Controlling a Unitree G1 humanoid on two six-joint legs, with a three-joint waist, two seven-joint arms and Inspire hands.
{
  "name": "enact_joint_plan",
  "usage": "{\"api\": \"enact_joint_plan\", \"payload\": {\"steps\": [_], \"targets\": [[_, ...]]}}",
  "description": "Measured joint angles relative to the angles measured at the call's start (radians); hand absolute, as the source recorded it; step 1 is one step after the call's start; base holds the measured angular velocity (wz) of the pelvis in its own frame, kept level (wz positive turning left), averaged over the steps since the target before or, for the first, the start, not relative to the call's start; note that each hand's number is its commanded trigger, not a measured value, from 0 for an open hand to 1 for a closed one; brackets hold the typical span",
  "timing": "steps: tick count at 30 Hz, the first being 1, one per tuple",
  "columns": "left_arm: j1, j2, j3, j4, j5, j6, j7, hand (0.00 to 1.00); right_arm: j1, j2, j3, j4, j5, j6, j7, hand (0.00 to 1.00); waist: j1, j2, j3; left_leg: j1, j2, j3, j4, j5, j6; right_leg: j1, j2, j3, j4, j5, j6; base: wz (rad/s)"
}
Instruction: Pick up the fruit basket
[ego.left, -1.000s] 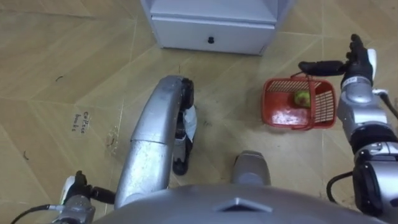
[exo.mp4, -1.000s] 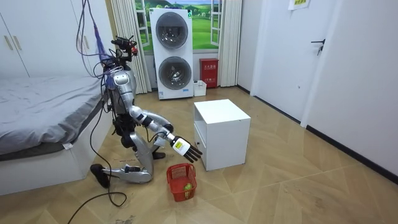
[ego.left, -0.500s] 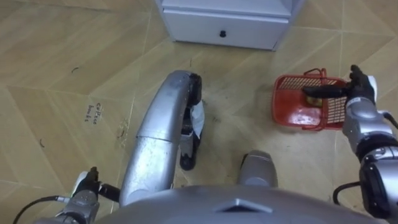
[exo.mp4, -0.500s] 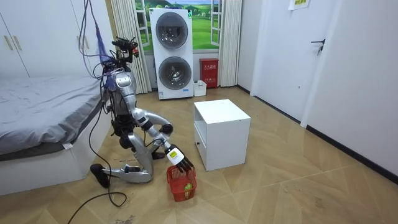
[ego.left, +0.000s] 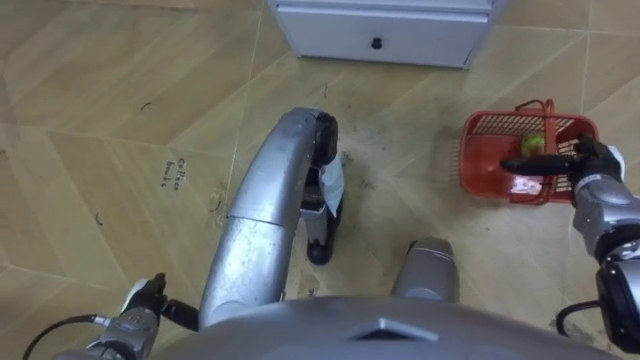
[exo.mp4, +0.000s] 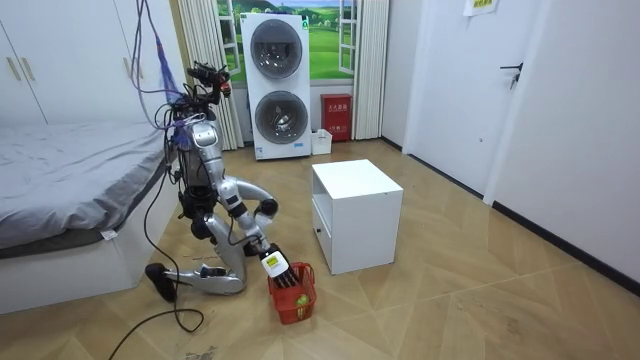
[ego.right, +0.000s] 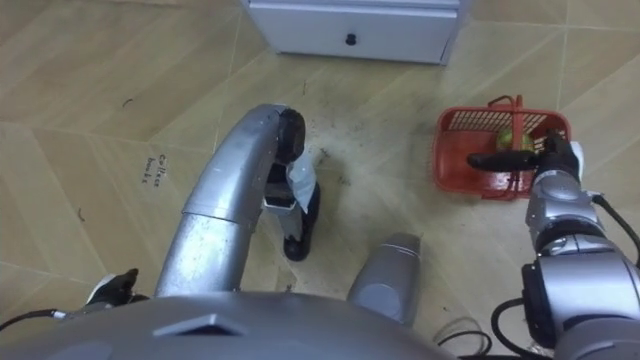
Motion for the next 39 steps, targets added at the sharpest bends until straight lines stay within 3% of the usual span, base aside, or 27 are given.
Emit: {"api": "enact_joint_plan", "payload": {"steps": [1, 2, 3, 4, 6, 7, 15, 39], "targets": [[0.001, 0.000, -0.002, 0.000, 0.000, 0.001, -0.002, 0.00, 0.000, 0.000, 0.000, 0.004, 0.000, 0.001, 0.004, 0.00, 0.000, 0.001, 0.0000, 0.000, 0.000, 0.000, 0.000, 0.000, 0.000, 0.000, 0.000, 0.000, 0.000, 0.000, 0.000, 0.00], [0.003, 0.000, -0.003, 0.000, 0.000, 0.001, -0.004, 0.00, 0.001, 0.000, 0.000, 0.005, 0.002, 0.002, 0.008, 0.10, 0.000, 0.003, -0.0008, 0.000, 0.000, 0.000, 0.000, 0.000, 0.000, 0.000, 0.001, 0.000, 0.001, 0.000, 0.001, 0.00], [0.004, 0.000, -0.003, 0.000, 0.000, 0.001, -0.004, 0.00, 0.001, 0.000, 0.000, 0.005, 0.004, 0.003, 0.012, 0.25, -0.001, 0.006, -0.0019, 0.000, 0.001, 0.000, 0.000, 0.000, 0.000, 0.000, 0.001, 0.000, 0.001, 0.000, 0.001, 0.00], [0.004, 0.000, -0.003, 0.000, 0.000, 0.001, -0.004, 0.00, 0.001, 0.000, 0.000, 0.005, 0.006, 0.003, 0.014, 0.51, -0.002, 0.007, -0.0027, 0.000, 0.001, 0.000, 0.000, 0.000, 0.000, -0.001, 0.001, 0.000, 0.001, 0.000, 0.001, 0.00], [0.004, 0.000, -0.002, -0.002, 0.000, 0.001, -0.004, 0.00, 0.001, 0.000, 0.000, 0.005, 0.020, 0.003, 0.026, 0.79, -0.001, 0.013, -0.0048, 0.000, 0.002, 0.000, 0.000, 0.000, 0.000, -0.001, 0.001, 0.000, 0.001, 0.000, 0.001, 0.00], [0.004, 0.000, -0.002, -0.003, 0.000, 0.001, -0.004, 0.00, 0.001, 0.000, 0.000, 0.005, 0.028, 0.004, 0.029, 1.00, -0.001, 0.014, -0.0051, 0.000, 0.002, 0.000, 0.000, 0.000, 0.000, -0.001, 0.001, 0.000, 0.001, 0.000, 0.001, 0.00], [0.003, 0.000, -0.002, -0.041, 0.000, 0.002, -0.006, 0.00, 0.001, 0.000, 0.001, 0.005, 0.048, 0.022, 0.047, 1.00, 0.023, 0.016, -0.0058, 0.000, 0.003, 0.000, -0.001, 0.000, 0.000, -0.002, 0.001, 0.000, 0.001, 0.000, 0.001, 0.00], [0.015, 0.000, -0.002, -0.046, 0.000, 0.010, -0.021, 0.00, 0.001, 0.000, 0.036, 0.000, 0.073, 0.032, 0.071, 1.00, 0.024, 0.008, -0.0011, 0.000, 0.004, 0.000, 0.000, 0.000, 0.000, -0.003, 0.002, 0.001, 0.001, 0.000, 0.001, 0.00]]}}
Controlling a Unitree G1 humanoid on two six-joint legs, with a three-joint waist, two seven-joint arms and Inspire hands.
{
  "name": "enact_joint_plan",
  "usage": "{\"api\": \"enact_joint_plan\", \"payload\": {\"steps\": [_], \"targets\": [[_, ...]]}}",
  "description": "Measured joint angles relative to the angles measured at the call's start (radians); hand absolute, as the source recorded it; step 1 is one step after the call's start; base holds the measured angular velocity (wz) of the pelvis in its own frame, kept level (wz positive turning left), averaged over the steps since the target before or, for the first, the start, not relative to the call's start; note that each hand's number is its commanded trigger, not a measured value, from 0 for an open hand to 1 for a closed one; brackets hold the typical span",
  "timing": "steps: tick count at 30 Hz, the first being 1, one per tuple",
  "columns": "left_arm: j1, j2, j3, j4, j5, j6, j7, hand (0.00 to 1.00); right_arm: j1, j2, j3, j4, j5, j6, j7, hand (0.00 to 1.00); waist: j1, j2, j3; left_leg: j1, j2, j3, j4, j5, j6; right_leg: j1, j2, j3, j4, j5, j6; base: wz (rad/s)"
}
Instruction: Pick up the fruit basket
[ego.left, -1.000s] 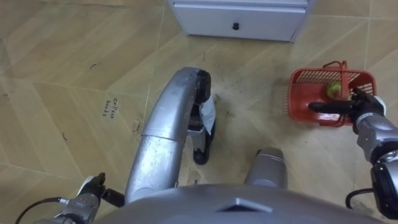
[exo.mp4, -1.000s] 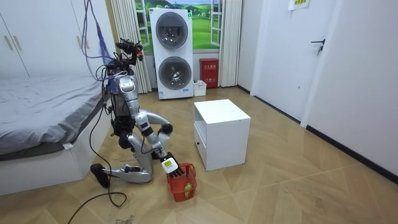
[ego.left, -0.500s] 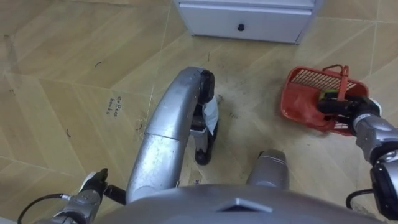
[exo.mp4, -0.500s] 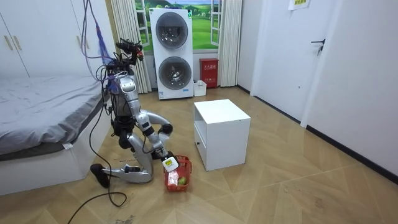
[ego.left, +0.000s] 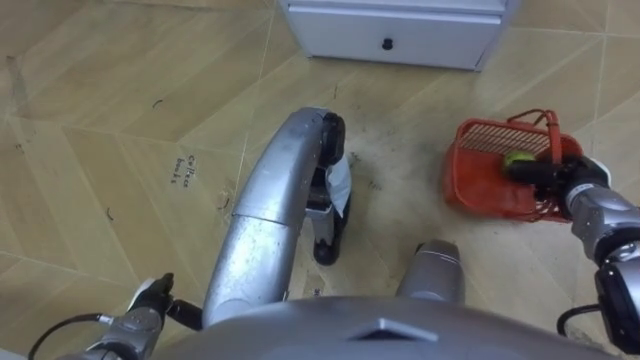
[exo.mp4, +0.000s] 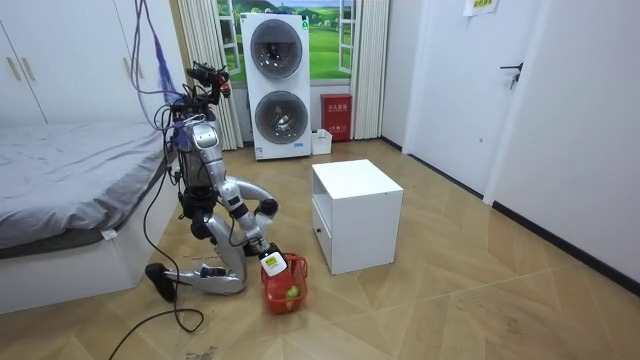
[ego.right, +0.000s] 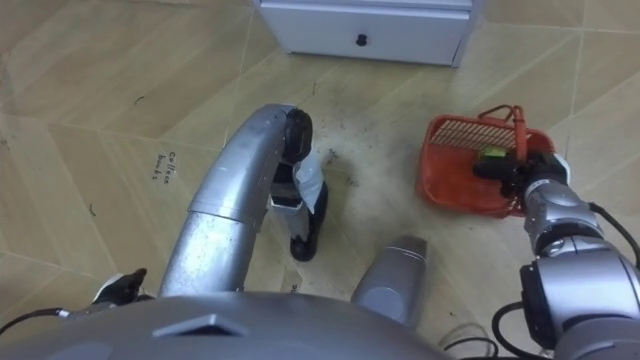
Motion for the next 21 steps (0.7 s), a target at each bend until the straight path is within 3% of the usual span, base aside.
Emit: {"api": "enact_joint_plan", "payload": {"steps": [8, 13, 15, 21], "targets": [[0.008, 0.000, 0.001, -0.036, -0.036, 0.003, -0.003, 0.00, -0.006, 0.001, 0.004, -0.026, -0.012, 0.000, 0.002, 1.00, 0.000, -0.009, 0.0033, -0.003, 0.001, -0.003, 0.007, 0.000, 0.000, 0.001, 0.006, 0.001, 0.002, 0.000, 0.000, 0.00], [0.001, 0.000, 0.017, -0.051, -0.035, 0.002, -0.003, 0.00, 0.002, 0.007, 0.004, -0.095, -0.058, 0.000, 0.000, 1.00, 0.001, -0.024, 0.0077, 0.001, -0.004, -0.027, 0.020, 0.000, 0.000, 0.033, 0.035, -0.007, -0.005, 0.001, -0.002, 0.02], [-0.007, 0.000, 0.017, -0.065, -0.033, 0.004, -0.005, 0.00, 0.002, 0.017, 0.011, -0.125, -0.074, -0.001, -0.006, 1.00, 0.001, -0.043, 0.0114, 0.007, -0.006, -0.038, 0.026, 0.000, 0.000, 0.049, 0.043, -0.018, -0.007, 0.001, -0.002, 0.02], [-0.047, -0.008, 0.017, -0.073, -0.026, 0.005, -0.002, 0.00, 0.000, 0.042, 0.012, -0.218, -0.126, 0.000, -0.009, 1.00, -0.007, -0.054, 0.0145, 0.009, -0.011, -0.082, 0.060, -0.004, 0.005, 0.094, 0.077, -0.062, -0.011, 0.002, -0.005, 0.03]]}}
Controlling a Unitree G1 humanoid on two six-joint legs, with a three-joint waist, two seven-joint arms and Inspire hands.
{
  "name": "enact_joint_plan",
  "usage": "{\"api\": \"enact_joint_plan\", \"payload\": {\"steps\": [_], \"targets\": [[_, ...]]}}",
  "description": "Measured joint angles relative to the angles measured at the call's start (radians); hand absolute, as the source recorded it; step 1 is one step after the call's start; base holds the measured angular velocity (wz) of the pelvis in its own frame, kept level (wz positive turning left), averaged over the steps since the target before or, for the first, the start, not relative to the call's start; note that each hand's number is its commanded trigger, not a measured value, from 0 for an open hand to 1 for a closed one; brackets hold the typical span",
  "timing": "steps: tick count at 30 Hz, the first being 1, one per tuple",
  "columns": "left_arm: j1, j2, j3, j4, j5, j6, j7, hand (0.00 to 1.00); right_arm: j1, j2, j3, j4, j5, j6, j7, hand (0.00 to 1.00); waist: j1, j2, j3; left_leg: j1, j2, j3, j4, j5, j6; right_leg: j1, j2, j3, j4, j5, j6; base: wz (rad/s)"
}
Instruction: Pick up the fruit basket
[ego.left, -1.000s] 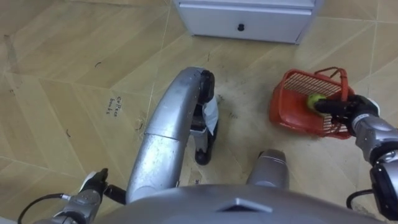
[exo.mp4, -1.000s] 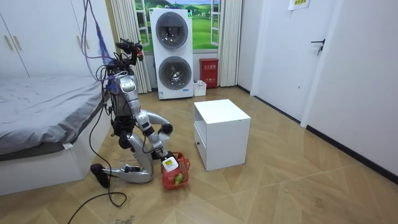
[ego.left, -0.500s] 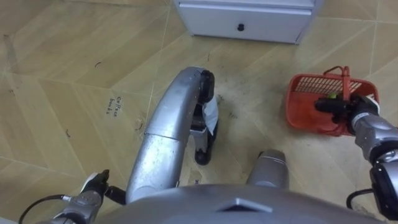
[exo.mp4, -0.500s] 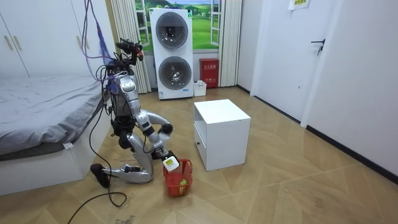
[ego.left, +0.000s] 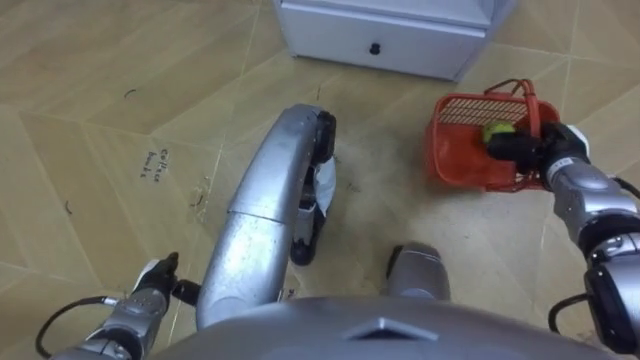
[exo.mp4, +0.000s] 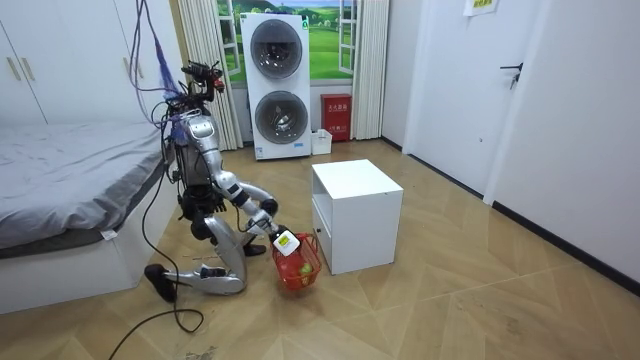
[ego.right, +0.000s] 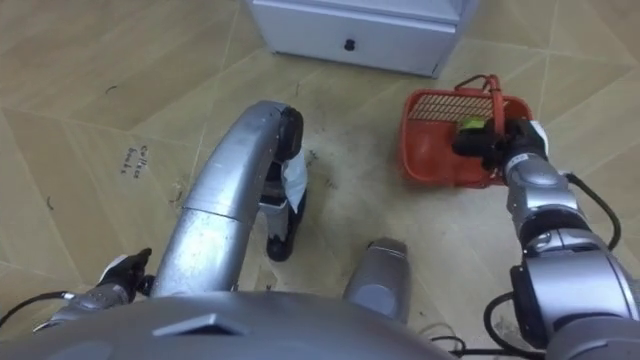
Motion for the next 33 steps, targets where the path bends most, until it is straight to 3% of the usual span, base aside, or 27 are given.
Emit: {"api": "enact_joint_plan", "payload": {"steps": [4, 8, 10, 14, 16, 17, 18, 19, 21, 22, 23, 24, 25, 26, 27, 28, 29, 30, 31, 32, 33], "targets": [[-0.029, 0.000, 0.000, 0.002, -0.004, 0.000, 0.018, 0.00, 0.004, 0.007, 0.002, -0.067, -0.005, 0.006, -0.008, 1.00, 0.003, 0.002, -0.0029, 0.013, -0.008, 0.000, 0.002, -0.007, 0.015, 0.026, 0.001, -0.006, -0.021, -0.002, -0.003, 0.04], [-0.068, 0.000, 0.025, 0.002, -0.005, 0.006, 0.021, 0.00, 0.000, 0.014, 0.024, -0.110, -0.032, 0.006, -0.010, 1.00, 0.008, 0.018, -0.0111, 0.043, -0.010, -0.005, -0.027, -0.017, 0.035, 0.051, 0.048, 0.004, -0.103, -0.011, -0.005, 0.01], [-0.071, 0.000, 0.065, 0.001, 0.000, 0.009, 0.022, 0.00, 0.000, 0.022, 0.030, -0.124, -0.044, 0.011, -0.007, 1.00, 0.009, 0.016, -0.0117, 0.066, -0.009, -0.002, -0.060, -0.016, 0.039, 0.052, 0.053, 0.015, -0.154, -0.011, -0.005, -0.10], [-0.039, -0.010, 0.077, -0.001, 0.003, 0.038, 0.026, 0.00, 0.001, 0.045, 0.033, -0.162, -0.069, 0.012, -0.005, 1.00, 0.009, 0.016, -0.0150, 0.191, 0.002, -0.002, -0.231, -0.005, 0.046, 0.095, 0.062, 0.028, -0.402, -0.010, -0.001, -0.30], [-0.008, -0.018, 0.114, -0.010, 0.005, 0.050, 0.026, 0.00, 0.007, 0.054, 0.040, -0.199, -0.070, 0.012, -0.003, 1.00, 0.007, 0.012, -0.0200, 0.257, 0.013, -0.002, -0.324, 0.008, 0.047, 0.127, 0.066, 0.030, -0.546, -0.002, 0.011, -0.47], [0.013, -0.024, 0.133, -0.017, 0.011, 0.058, 0.026, 0.00, 0.012, 0.055, 0.040, -0.224, -0.074, 0.012, -0.002, 1.00, 0.008, 0.012, -0.0224, 0.306, 0.021, -0.003, -0.391, 0.017, 0.047, 0.155, 0.071, 0.030, -0.651, 0.013, 0.024, -0.51], [0.039, -0.029, 0.156, -0.030, 0.010, 0.064, 0.027, 0.00, 0.014, 0.058, 0.041, -0.244, -0.084, 0.012, -0.002, 1.00, 0.010, 0.014, -0.0292, 0.351, 0.032, -0.003, -0.458, 0.028, 0.048, 0.179, 0.080, 0.034, -0.752, 0.040, 0.027, -0.48], [0.051, -0.029, 0.163, -0.040, 0.010, 0.070, 0.027, 0.00, 0.019, 0.057, 0.041, -0.261, -0.088, 0.012, -0.003, 1.00, 0.008, 0.013, -0.0294, 0.378, 0.031, -0.004, -0.496, 0.034, 0.046, 0.198, 0.079, 0.030, -0.807, 0.058, 0.027, -0.37], [0.088, -0.031, 0.198, -0.058, 0.010, 0.083, 0.037, 0.00, 0.063, 0.057, 0.037, -0.323, -0.115, 0.012, -0.009, 1.00, 0.006, 0.006, -0.0343, 0.498, 0.024, -0.002, -0.637, 0.059, 0.049, 0.276, 0.078, 0.027, -0.984, 0.168, 0.027, -0.24], [0.095, -0.031, 0.200, -0.061, 0.010, 0.085, 0.045, 0.00, 0.075, 0.057, 0.034, -0.342, -0.116, 0.012, -0.012, 1.00, 0.008, 0.006, -0.0343, 0.527, 0.024, -0.001, -0.669, 0.065, 0.049, 0.291, 0.079, 0.027, -1.018, 0.206, 0.026, -0.25], [0.107, -0.031, 0.213, -0.074, 0.011, 0.092, 0.056, 0.00, 0.101, 0.057, 0.030, -0.376, -0.122, 0.012, -0.020, 1.00, 0.010, 0.007, -0.0344, 0.584, 0.024, -0.001, -0.736, 0.078, 0.050, 0.311, 0.081, 0.025, -1.070, 0.297, 0.026, -0.17], [0.116, -0.030, 0.224, -0.087, 0.011, 0.101, 0.068, 0.00, 0.122, 0.058, 0.027, -0.393, -0.124, 0.010, -0.021, 1.00, 0.006, 0.007, -0.0355, 0.641, 0.022, -0.003, -0.805, 0.093, 0.048, 0.315, 0.080, 0.014, -1.100, 0.420, 0.024, -0.09], [0.119, -0.029, 0.228, -0.096, 0.011, 0.105, 0.071, 0.00, 0.134, 0.058, 0.025, -0.397, -0.125, 0.009, -0.022, 1.00, 0.002, 0.007, -0.0355, 0.672, 0.015, -0.009, -0.847, 0.104, 0.047, 0.316, 0.080, 0.007, -1.111, 0.495, 0.024, 0.08], [0.123, -0.025, 0.226, -0.119, 0.011, 0.112, 0.079, 0.00, 0.165, 0.058, 0.013, -0.410, -0.146, 0.011, -0.028, 1.00, 0.003, 0.005, -0.0366, 0.736, 0.004, -0.027, -0.926, 0.130, 0.049, 0.304, 0.082, 0.003, -1.114, 0.641, 0.040, 0.10], [0.122, -0.021, 0.225, -0.131, 0.011, 0.114, 0.091, 0.00, 0.201, 0.061, -0.007, -0.449, -0.161, 0.011, -0.029, 1.00, 0.002, 0.008, -0.0370, 0.786, 0.002, -0.044, -0.992, 0.150, 0.049, 0.256, 0.089, 0.005, -1.064, 0.636, 0.034, 0.05], [0.121, -0.019, 0.226, -0.133, 0.010, 0.114, 0.098, 0.00, 0.214, 0.065, -0.014, -0.468, -0.171, 0.010, -0.029, 1.00, 0.006, 0.011, -0.0371, 0.811, 0.002, -0.055, -1.019, 0.157, 0.045, 0.224, 0.096, 0.001, -1.027, 0.596, 0.017, -0.08], [0.120, -0.018, 0.226, -0.136, 0.011, 0.115, 0.119, 0.00, 0.225, 0.069, -0.014, -0.486, -0.183, 0.009, -0.028, 1.00, 0.005, 0.020, -0.0390, 0.863, 0.007, -0.071, -1.069, 0.168, 0.038, 0.159, 0.103, -0.018, -0.985, 0.497, 0.010, -0.12], [0.120, -0.019, 0.226, -0.138, 0.011, 0.115, 0.132, 0.00, 0.232, 0.070, -0.013, -0.490, -0.188, 0.009, -0.028, 1.00, 0.004, 0.039, -0.0469, 0.907, 0.025, -0.087, -1.104, 0.174, 0.027, 0.102, 0.112, -0.044, -1.002, 0.402, 0.012, -0.12], [0.119, -0.017, 0.226, -0.140, 0.010, 0.114, 0.136, 0.00, 0.233, 0.071, -0.012, -0.491, -0.191, 0.009, -0.028, 1.00, 0.004, 0.046, -0.0490, 0.927, 0.036, -0.090, -1.123, 0.177, 0.022, 0.074, 0.112, -0.059, -1.023, 0.363, 0.011, -0.10], [0.118, -0.017, 0.226, -0.152, 0.011, 0.112, 0.148, 0.00, 0.233, 0.072, -0.010, -0.496, -0.189, 0.009, -0.028, 1.00, 0.005, 0.056, -0.0479, 0.967, 0.055, -0.100, -1.159, 0.185, 0.007, 0.025, 0.112, -0.086, -1.104, 0.300, 0.008, -0.03], [0.120, -0.017, 0.226, -0.160, 0.011, 0.101, 0.158, 0.00, 0.237, 0.077, -0.009, -0.512, -0.190, 0.009, -0.028, 1.00, 0.003, 0.063, -0.0477, 1.000, 0.072, -0.106, -1.186, 0.194, -0.009, -0.010, 0.109, -0.112, -1.230, 0.272, 0.005, 0.00]]}}
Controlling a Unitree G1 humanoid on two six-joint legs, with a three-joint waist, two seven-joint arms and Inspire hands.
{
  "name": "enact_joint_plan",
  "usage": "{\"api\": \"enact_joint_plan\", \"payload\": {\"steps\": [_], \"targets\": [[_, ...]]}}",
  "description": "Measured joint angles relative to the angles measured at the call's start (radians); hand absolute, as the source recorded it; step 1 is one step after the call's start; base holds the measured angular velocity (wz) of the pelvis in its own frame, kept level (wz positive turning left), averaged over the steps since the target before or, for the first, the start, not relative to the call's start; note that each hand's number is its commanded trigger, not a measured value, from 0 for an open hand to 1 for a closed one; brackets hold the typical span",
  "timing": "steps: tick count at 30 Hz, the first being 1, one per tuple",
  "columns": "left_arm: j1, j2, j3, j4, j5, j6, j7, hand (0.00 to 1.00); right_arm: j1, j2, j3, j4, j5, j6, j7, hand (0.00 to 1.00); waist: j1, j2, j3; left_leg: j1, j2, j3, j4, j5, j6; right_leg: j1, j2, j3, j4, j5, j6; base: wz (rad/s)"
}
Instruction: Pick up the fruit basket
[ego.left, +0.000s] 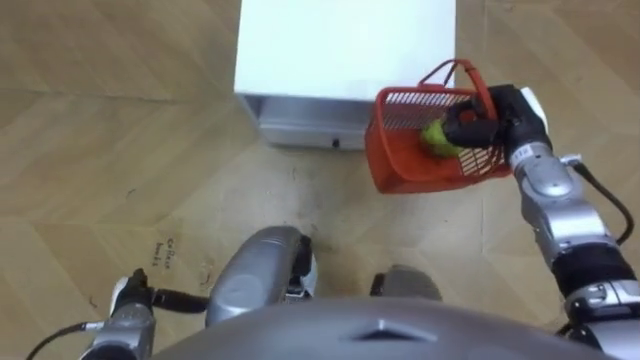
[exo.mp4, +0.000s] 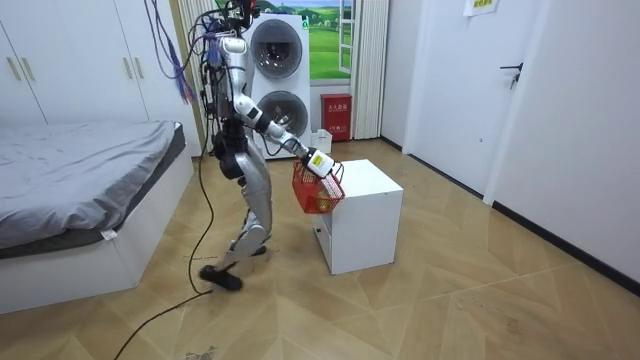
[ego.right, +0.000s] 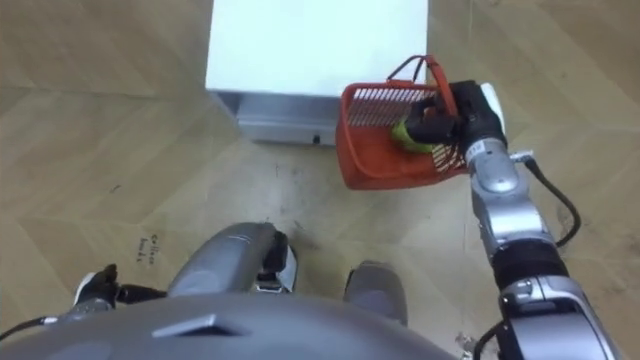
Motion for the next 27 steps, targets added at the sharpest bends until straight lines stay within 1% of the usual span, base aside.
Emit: {"api": "enact_joint_plan", "payload": {"steps": [1, 2, 3, 4, 5, 6, 7, 8, 9, 10, 11, 12, 13, 16, 18, 22, 24, 27], "targets": [[0.001, 0.000, 0.001, 0.000, 0.000, -0.007, 0.002, 0.00, 0.005, 0.001, 0.001, -0.015, -0.003, 0.000, 0.000, 1.00, 0.001, 0.001, -0.0004, 0.012, 0.009, -0.001, -0.007, 0.003, -0.005, -0.011, 0.000, -0.015, -0.072, -0.005, 0.002, 0.00], [0.002, -0.002, 0.004, -0.003, 0.002, -0.018, 0.006, 0.00, 0.014, 0.004, 0.003, -0.046, -0.009, 0.000, 0.000, 1.00, 0.004, 0.000, -0.0007, 0.031, 0.026, -0.001, -0.006, 0.006, -0.012, -0.012, 0.003, -0.045, -0.197, -0.001, -0.005, -0.20], [0.004, -0.009, 0.014, -0.001, 0.024, -0.020, 0.011, 0.00, 0.012, 0.005, 0.009, -0.054, -0.010, 0.000, -0.001, 1.00, 0.009, 0.001, -0.0032, 0.054, 0.049, -0.003, -0.020, 0.015, -0.036, 0.032, 0.024, -0.069, -0.252, 0.016, -0.035, -0.29], [0.007, -0.009, 0.017, 0.000, 0.034, -0.022, 0.012, 0.00, 0.009, 0.004, 0.020, -0.053, -0.009, 0.001, -0.003, 1.00, 0.017, 0.003, -0.0024, 0.063, 0.060, 0.000, -0.032, 0.029, -0.059, 0.059, 0.040, -0.080, -0.290, 0.033, -0.046, -0.16], [0.011, -0.007, 0.027, 0.000, 0.043, -0.024, 0.014, 0.00, 0.009, 0.004, 0.040, -0.054, 0.003, 0.001, -0.003, 1.00, 0.004, 0.003, 0.0012, 0.073, 0.080, 0.000, -0.056, 0.055, -0.085, 0.117, 0.067, -0.085, -0.369, 0.061, -0.055, 0.12], [0.011, -0.007, 0.033, 0.002, 0.042, -0.024, 0.016, 0.00, 0.011, 0.005, 0.042, -0.055, 0.009, 0.001, -0.001, 1.00, -0.006, -0.004, 0.0015, 0.076, 0.080, -0.003, -0.103, 0.060, -0.085, 0.140, 0.072, -0.084, -0.409, 0.073, -0.054, 0.41], [0.006, -0.012, 0.031, -0.003, 0.042, -0.024, 0.019, 0.00, 0.011, -0.001, 0.038, -0.064, 0.017, 0.001, -0.001, 1.00, -0.017, -0.010, 0.0034, 0.071, 0.078, 0.002, -0.222, 0.112, -0.087, 0.179, 0.080, -0.083, -0.476, 0.103, -0.051, 0.19], [0.008, -0.019, 0.032, -0.004, 0.043, -0.023, 0.020, 0.00, 0.010, -0.005, 0.039, -0.073, 0.028, 0.001, 0.000, 1.00, 0.000, -0.016, 0.0021, 0.086, 0.082, 0.025, -0.283, 0.196, -0.071, 0.210, 0.089, -0.079, -0.537, 0.128, -0.048, -0.04], [0.016, -0.025, 0.033, -0.004, 0.043, -0.022, 0.020, 0.00, 0.010, -0.003, 0.039, -0.090, 0.047, 0.000, 0.004, 1.00, 0.007, -0.017, -0.0023, 0.134, 0.082, 0.032, -0.337, 0.213, -0.071, 0.248, 0.099, -0.079, -0.601, 0.153, -0.042, -0.19], [0.016, -0.026, 0.033, -0.004, 0.044, -0.022, 0.020, 0.00, 0.010, -0.003, 0.039, -0.099, 0.052, -0.003, 0.004, 1.00, 0.005, -0.018, -0.0018, 0.148, 0.078, 0.033, -0.357, 0.223, -0.068, 0.266, 0.100, -0.086, -0.630, 0.163, -0.039, -0.08], [0.018, -0.028, 0.033, -0.004, 0.046, -0.021, 0.020, 0.00, 0.009, -0.003, 0.038, -0.111, 0.054, -0.009, 0.004, 1.00, 0.008, -0.019, -0.0018, 0.176, 0.074, 0.034, -0.391, 0.235, -0.066, 0.293, 0.109, -0.092, -0.678, 0.182, -0.034, 0.00], [0.021, -0.028, 0.033, -0.005, 0.064, -0.021, 0.020, 0.00, 0.008, -0.003, 0.038, -0.123, 0.052, -0.012, 0.003, 1.00, 0.012, -0.019, -0.0020, 0.198, 0.073, 0.034, -0.414, 0.238, -0.063, 0.318, 0.111, -0.100, -0.715, 0.197, -0.030, -0.04], [0.023, -0.028, 0.035, -0.005, 0.068, -0.021, 0.020, 0.00, 0.008, -0.002, 0.038, -0.129, 0.051, -0.012, 0.003, 1.00, 0.012, -0.020, -0.0034, 0.205, 0.072, 0.035, -0.423, 0.239, -0.062, 0.328, 0.111, -0.104, -0.728, 0.200, -0.029, 0.00], [0.028, -0.029, 0.043, -0.002, 0.081, -0.020, 0.020, 0.00, 0.008, -0.003, 0.036, -0.155, 0.050, -0.012, 0.011, 1.00, 0.009, -0.022, -0.0037, 0.234, 0.063, 0.029, -0.447, 0.241, -0.060, 0.364, 0.109, -0.106, -0.748, 0.204, -0.025, 0.04], [0.032, -0.031, 0.055, 0.004, 0.109, -0.020, 0.020, 0.00, 0.009, 0.000, 0.036, -0.156, 0.049, -0.011, 0.025, 1.00, 0.006, -0.024, -0.0041, 0.257, 0.059, 0.024, -0.460, 0.241, -0.060, 0.395, 0.110, -0.112, -0.776, 0.206, -0.021, 0.07], [0.038, -0.031, 0.073, 0.013, 0.108, -0.020, 0.010, 0.00, 0.009, 0.000, 0.035, -0.172, 0.025, -0.011, 0.031, 1.00, 0.006, -0.024, -0.0042, 0.268, 0.059, 0.023, -0.465, 0.241, -0.060, 0.406, 0.111, -0.124, -0.781, 0.206, -0.021, 0.00], [0.042, -0.032, 0.082, 0.024, 0.111, -0.020, -0.001, 0.00, 0.009, 0.001, 0.030, -0.193, -0.011, -0.011, 0.031, 1.00, 0.005, -0.024, -0.0042, 0.269, 0.059, 0.022, -0.467, 0.242, -0.061, 0.413, 0.113, -0.130, -0.790, 0.206, -0.021, 0.00], [0.051, -0.036, 0.083, 0.025, 0.139, -0.014, -0.012, 0.00, 0.009, 0.008, 0.015, -0.223, -0.037, -0.011, 0.031, 1.00, 0.008, -0.023, -0.0044, 0.272, 0.060, 0.020, -0.466, 0.242, -0.061, 0.416, 0.116, -0.130, -0.794, 0.206, -0.022, 0.02]]}}
